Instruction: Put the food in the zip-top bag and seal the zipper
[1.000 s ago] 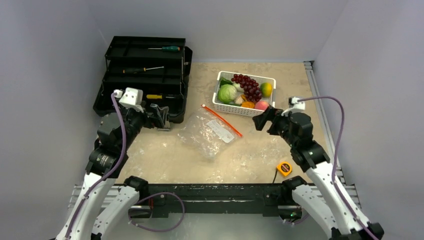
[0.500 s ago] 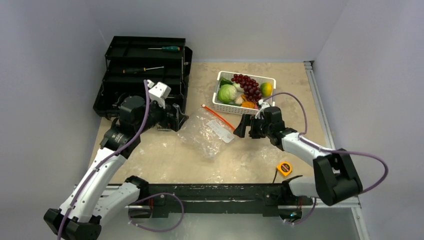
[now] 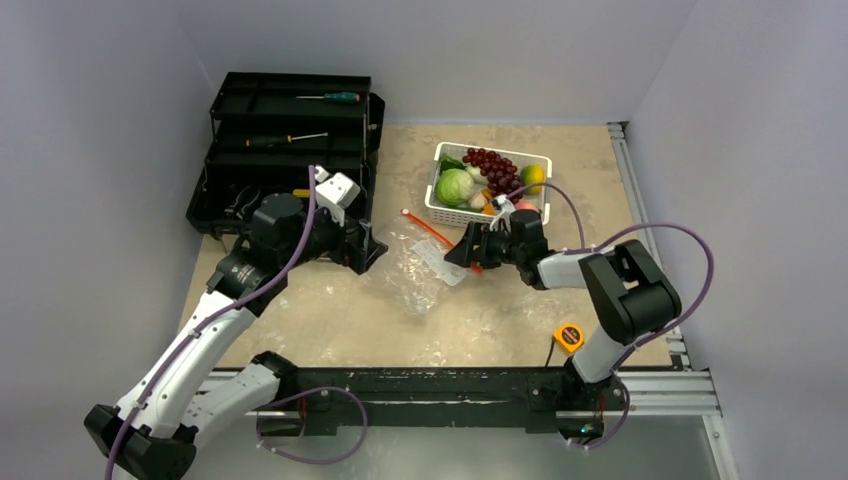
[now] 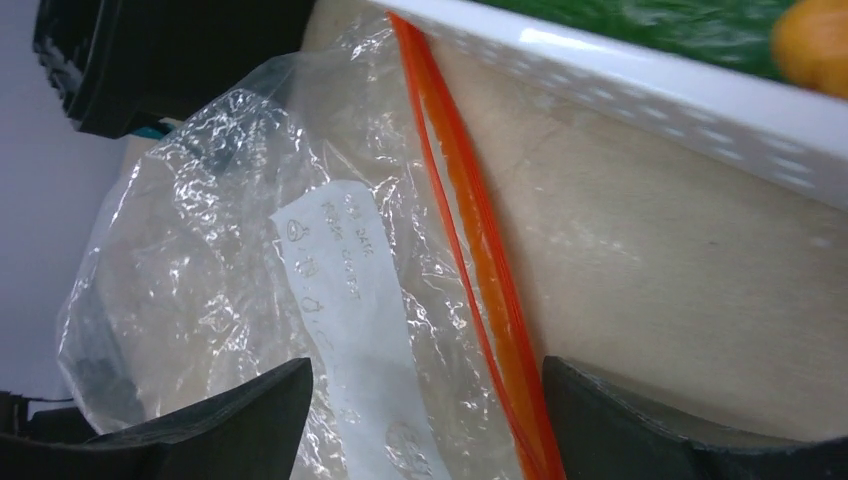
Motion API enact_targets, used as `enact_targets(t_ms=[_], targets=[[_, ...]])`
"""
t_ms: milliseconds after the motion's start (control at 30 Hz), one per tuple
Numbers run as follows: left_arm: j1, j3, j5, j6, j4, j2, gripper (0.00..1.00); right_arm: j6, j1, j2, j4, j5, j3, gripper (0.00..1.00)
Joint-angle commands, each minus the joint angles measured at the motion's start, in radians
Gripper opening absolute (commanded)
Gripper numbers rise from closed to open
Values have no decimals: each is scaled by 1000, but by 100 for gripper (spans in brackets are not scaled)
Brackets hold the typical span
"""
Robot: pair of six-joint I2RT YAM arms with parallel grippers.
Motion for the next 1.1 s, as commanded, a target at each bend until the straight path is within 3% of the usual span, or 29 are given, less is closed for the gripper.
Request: enact_targets(t_ms=[0, 233, 367, 500, 667, 900, 1067], targets=[[-12, 43, 10, 26, 6, 6, 97, 85, 74, 70, 272, -83, -17, 84], [-16, 48, 21, 24, 5, 19, 97, 134, 175, 97, 428, -113, -44, 52], [-15, 49, 22, 24, 5, 24, 97, 169, 206, 86, 539, -82, -89, 50], [-17, 50, 21, 25, 5, 23, 97, 160, 207, 107, 480, -63, -48, 48], [-17, 49, 21, 26, 3, 27, 97, 193, 208, 160, 473, -76, -2, 38], [-19, 49, 16, 28, 3, 31, 97, 223, 218, 232, 456, -81, 52, 37], [-22, 49, 13, 29, 2, 33, 97, 236, 226, 258, 457, -86, 80, 42]])
